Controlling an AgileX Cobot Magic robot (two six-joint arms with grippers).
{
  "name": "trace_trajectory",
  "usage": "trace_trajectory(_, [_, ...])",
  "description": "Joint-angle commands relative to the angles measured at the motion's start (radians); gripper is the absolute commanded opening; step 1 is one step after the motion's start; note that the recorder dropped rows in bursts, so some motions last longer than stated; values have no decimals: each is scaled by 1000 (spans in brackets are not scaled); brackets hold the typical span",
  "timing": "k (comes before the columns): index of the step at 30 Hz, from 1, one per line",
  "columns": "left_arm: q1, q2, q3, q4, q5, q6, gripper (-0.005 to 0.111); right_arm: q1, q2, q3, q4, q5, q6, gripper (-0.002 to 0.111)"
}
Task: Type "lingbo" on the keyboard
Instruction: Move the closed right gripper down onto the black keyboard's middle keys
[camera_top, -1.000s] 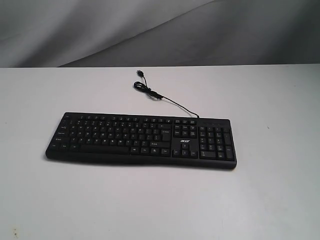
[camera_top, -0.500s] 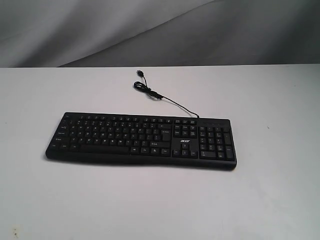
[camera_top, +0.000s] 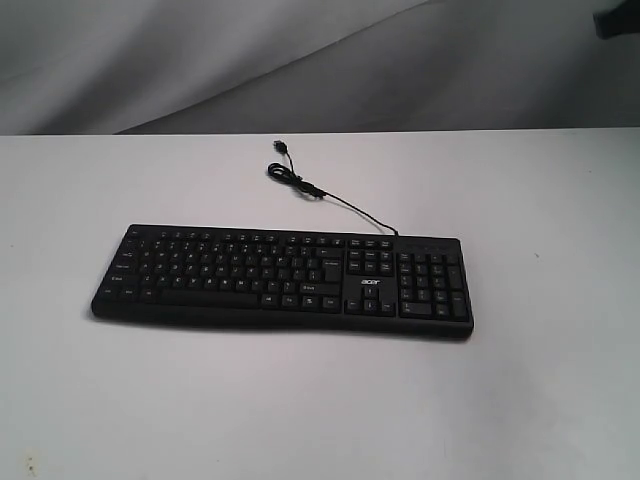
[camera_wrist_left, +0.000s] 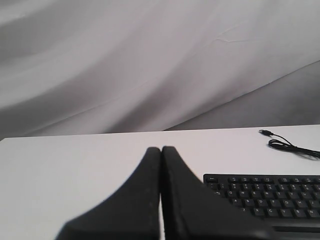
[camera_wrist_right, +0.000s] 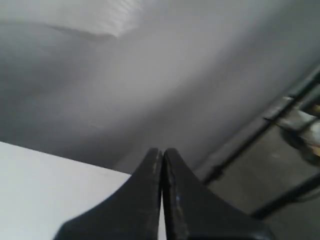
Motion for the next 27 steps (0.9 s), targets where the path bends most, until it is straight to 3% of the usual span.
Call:
trace_trajectory(1, [-7,-5,5,0,-10,-2,1,46,117,-112,307,209,-269,0])
trace_trajectory(4, [-7,-5,5,0,-10,-2,1,46,191,-235,909,116,-837,0])
trace_trajectory(7, [-7,-5,5,0,-10,-2,1,46,253,-315,1658,140,-1519,0])
trace_trajectory(9, [-7,-5,5,0,-10,-2,1,46,286,-331,2128,227,-1960,0])
trace_trajectory(11, [-7,-5,5,0,-10,-2,1,46,316,-333,2476,370,-2375,0])
trace_trajectory(13, [-7,-5,5,0,-10,-2,1,59,345,-331,2685,522,-2600,0])
trace_trajectory(15, [-7,-5,5,0,-10,-2,1,104,378,-331,2763,587,-2658,0])
trace_trajectory(22, [-7,-5,5,0,-10,-2,1,352,497,-331,2694,534,-2692,0])
trace_trajectory(27, [-7,-5,5,0,-10,-2,1,489,558,-331,2670,375,-2712,0])
